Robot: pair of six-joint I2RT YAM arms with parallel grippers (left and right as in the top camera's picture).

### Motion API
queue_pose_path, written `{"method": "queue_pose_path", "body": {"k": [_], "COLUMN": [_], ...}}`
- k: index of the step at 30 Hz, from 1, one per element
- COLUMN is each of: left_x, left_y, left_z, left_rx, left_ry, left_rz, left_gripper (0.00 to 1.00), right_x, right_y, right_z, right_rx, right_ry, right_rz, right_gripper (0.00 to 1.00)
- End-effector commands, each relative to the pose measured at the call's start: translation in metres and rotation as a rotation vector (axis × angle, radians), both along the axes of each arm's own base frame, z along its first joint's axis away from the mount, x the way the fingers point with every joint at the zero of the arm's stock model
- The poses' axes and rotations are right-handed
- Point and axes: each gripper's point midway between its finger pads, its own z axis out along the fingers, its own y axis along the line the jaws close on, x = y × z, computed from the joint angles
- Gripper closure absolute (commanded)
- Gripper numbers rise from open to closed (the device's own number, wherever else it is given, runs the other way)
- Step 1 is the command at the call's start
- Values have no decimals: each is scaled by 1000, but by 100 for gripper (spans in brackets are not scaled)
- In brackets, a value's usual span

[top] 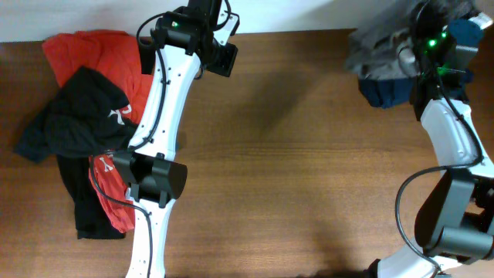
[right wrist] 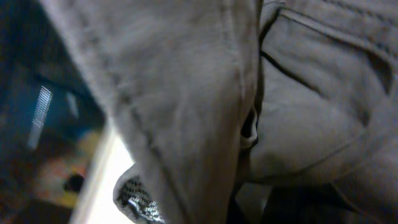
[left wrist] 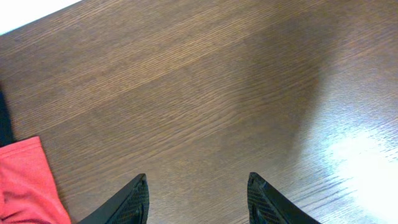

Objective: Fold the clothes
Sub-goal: 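Grasp the folded grey shorts with the right gripper and carry them to the upper right, then lower the grey shorts onto the navy garment and press them flat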

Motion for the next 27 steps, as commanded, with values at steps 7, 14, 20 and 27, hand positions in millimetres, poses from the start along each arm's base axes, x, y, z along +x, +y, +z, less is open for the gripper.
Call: {"method": "queue_pose_path", "body": {"k": [7,14,20,27], "left_x": [7,21,30,38], "left_y": [8,4,1,-2], "left_z": [16,22,29,29], "left_rx": [21,1,-25,-40], "left_ry": [-64,-122,-163,-184], "left_rz": [11,13,33,45], "left_gripper": [50,50,50,50], "right_x": [50,90,68,4], "right_y": [-68,-88,-103,-111], "right_z": [-17,-105,-130,-136], "right_rx": [30,65,89,84], "right_ry": [-178,-13,151,425], "right_rz": [-131,-63,78,189], "right_gripper": [96,96,96,56]}}
